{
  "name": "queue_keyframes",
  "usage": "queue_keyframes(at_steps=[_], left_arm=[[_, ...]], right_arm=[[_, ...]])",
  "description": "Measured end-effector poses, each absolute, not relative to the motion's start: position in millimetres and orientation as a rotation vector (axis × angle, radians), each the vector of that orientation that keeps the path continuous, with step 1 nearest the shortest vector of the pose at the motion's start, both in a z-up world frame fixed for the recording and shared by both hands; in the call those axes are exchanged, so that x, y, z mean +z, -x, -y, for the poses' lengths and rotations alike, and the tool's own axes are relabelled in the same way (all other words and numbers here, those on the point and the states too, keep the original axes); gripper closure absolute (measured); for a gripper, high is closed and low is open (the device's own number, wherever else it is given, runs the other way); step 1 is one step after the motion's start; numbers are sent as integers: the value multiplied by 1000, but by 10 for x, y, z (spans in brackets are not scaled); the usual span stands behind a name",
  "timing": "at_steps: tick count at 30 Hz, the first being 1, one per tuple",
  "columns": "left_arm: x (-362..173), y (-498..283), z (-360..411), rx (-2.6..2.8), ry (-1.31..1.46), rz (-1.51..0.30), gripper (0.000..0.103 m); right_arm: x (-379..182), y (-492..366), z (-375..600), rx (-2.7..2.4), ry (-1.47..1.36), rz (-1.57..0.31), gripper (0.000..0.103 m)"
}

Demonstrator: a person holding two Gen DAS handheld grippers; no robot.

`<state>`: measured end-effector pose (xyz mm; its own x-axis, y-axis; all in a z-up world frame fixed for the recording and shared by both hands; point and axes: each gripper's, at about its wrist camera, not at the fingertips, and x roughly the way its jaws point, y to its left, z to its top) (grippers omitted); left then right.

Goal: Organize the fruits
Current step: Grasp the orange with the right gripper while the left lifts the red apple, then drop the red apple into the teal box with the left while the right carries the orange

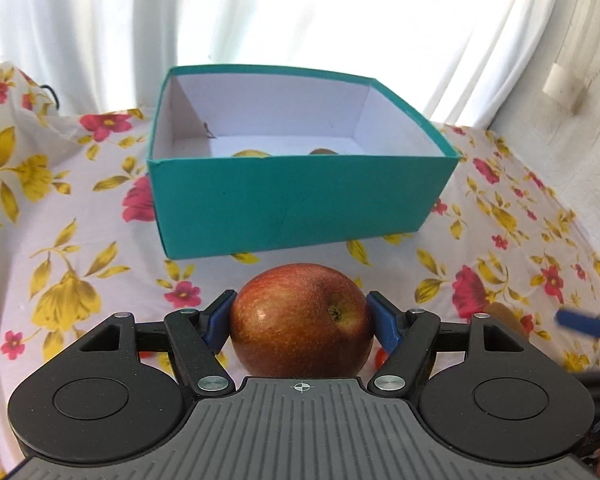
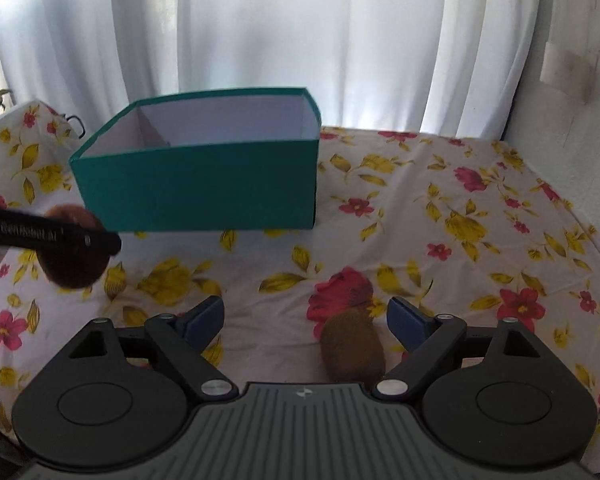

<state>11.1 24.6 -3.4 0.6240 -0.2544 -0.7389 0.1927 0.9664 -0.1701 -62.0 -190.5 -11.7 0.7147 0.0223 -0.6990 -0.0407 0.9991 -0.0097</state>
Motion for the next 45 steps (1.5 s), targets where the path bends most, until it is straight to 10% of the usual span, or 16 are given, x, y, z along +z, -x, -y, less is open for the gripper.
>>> queue_keyframes(at_steps=[18, 45], left_arm=[[61, 47, -191, -283, 72, -871, 28], [567, -1077, -64, -53, 9, -746, 28]], right_arm=[[-651, 765, 1804, 52, 69, -964, 63], [127, 376, 1759, 146, -22, -705, 64]])
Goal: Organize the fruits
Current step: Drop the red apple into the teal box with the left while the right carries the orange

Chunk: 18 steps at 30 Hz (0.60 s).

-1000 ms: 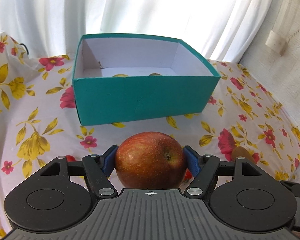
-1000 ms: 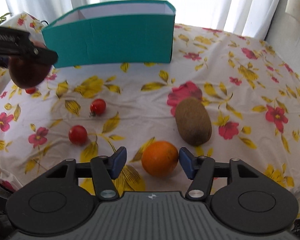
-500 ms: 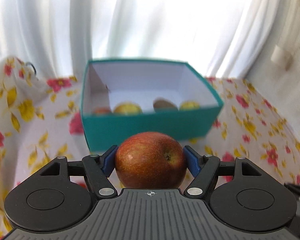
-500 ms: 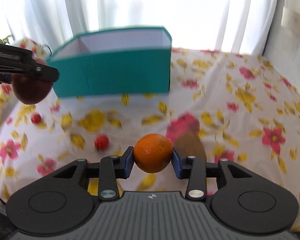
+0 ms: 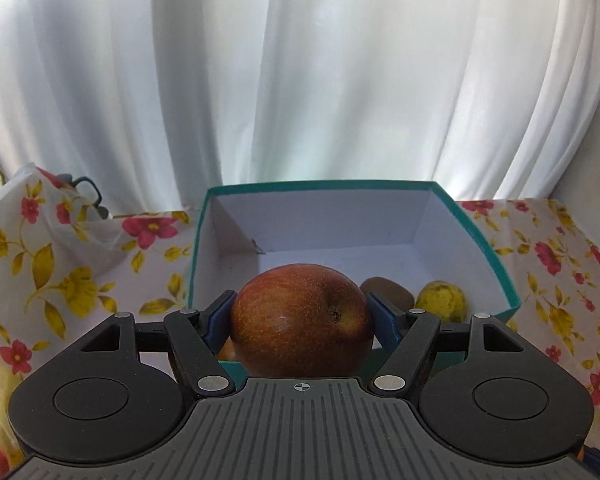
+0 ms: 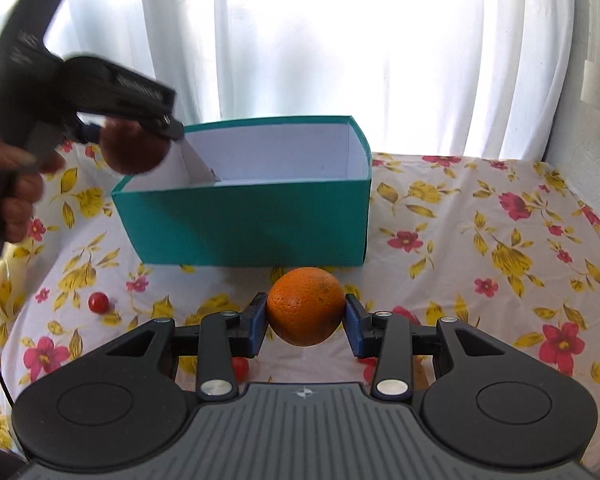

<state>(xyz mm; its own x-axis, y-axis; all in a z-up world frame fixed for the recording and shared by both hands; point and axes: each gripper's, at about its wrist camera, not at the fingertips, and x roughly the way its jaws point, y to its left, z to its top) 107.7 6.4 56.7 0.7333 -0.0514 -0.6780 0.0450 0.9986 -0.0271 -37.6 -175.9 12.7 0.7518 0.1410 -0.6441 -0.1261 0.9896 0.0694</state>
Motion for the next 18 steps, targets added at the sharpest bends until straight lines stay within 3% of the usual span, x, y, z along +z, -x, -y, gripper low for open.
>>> queue_keyframes(at_steps=[18], left_arm=[[120, -1583, 34, -32, -9, -825, 28]], right_arm=[[225, 80, 1847, 114, -18, -673, 64]])
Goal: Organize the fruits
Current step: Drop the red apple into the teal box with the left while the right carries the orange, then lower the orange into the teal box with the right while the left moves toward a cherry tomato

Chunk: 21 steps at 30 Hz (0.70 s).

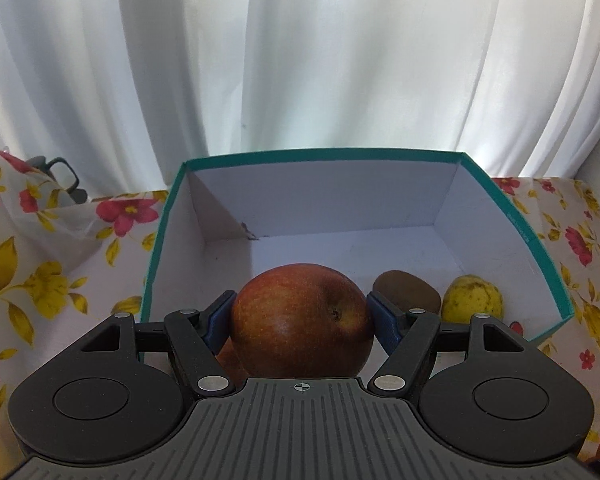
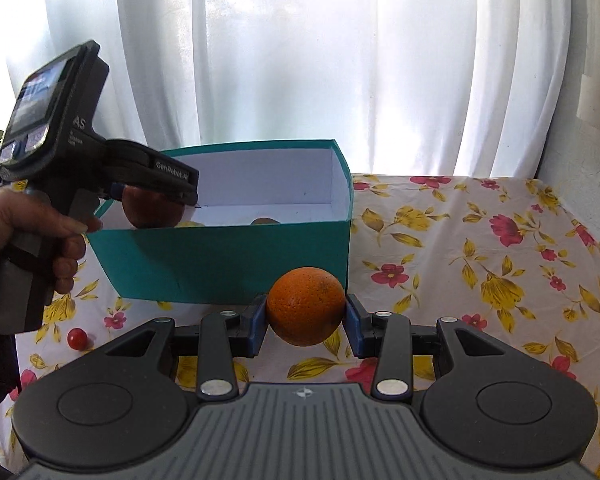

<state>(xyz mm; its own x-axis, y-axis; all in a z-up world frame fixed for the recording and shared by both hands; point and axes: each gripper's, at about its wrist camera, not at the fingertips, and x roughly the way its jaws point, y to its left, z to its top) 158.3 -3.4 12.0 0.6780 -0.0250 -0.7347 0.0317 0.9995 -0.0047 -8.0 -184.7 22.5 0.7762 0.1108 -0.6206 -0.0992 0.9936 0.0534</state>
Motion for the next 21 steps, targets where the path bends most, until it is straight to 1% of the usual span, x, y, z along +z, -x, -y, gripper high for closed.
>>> queue_keyframes(at_steps=[4, 9, 10, 13, 15, 17, 21], left_arm=[[65, -1625, 17, -21, -14, -846, 28], [-28, -1669, -79, 17, 7, -919, 26], [0, -1638, -95, -2, 21, -904, 25], [158, -1524, -130, 6, 29, -854, 13], [298, -1405, -194, -8, 55, -823, 11], [439, -1248, -265, -11, 85, -793, 7], [575, -844, -400, 4, 123, -763, 7]], right_arm=[[254, 39, 1838, 119, -18, -663, 64], [273, 8, 1815, 135, -17, -656, 64], [278, 6, 1809, 139, -18, -653, 64], [301, 7, 1789, 147, -15, -643, 64], [315, 5, 1786, 151, -15, -639, 64], [335, 10, 1786, 153, -14, -630, 64], [378, -3, 1786, 153, -16, -612, 64]])
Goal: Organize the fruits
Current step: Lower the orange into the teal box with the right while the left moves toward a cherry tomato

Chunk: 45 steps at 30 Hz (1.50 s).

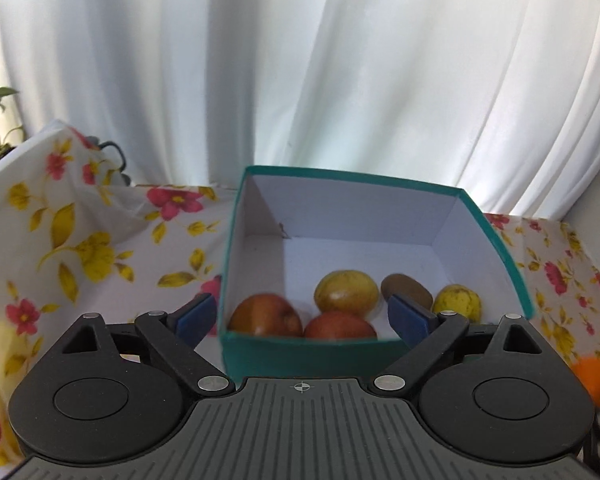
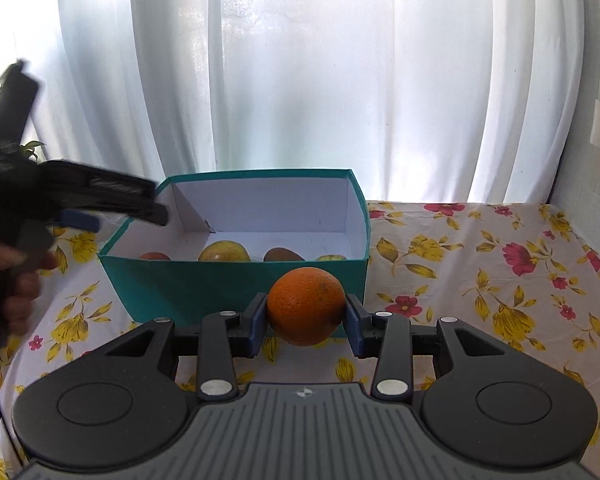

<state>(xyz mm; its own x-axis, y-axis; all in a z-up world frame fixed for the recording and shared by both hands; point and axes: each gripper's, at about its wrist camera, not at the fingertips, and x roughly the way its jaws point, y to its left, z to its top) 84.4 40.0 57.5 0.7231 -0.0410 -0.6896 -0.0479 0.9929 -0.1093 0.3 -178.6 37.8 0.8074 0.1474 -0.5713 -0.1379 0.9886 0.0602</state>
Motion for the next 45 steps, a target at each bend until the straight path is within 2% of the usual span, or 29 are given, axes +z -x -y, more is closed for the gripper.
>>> queue_keyframes(at_steps=[6, 13, 45], left_arm=[[397, -330, -523, 19, 119, -825, 7], [206, -75, -679, 86, 103, -891, 7], [47, -108, -692, 112, 54, -947, 7]], right_arm=[[484, -33, 1728, 160, -8, -569, 64], [544, -203, 1609, 169, 18, -539, 64], [50, -1074, 1324, 136, 13, -662, 64]])
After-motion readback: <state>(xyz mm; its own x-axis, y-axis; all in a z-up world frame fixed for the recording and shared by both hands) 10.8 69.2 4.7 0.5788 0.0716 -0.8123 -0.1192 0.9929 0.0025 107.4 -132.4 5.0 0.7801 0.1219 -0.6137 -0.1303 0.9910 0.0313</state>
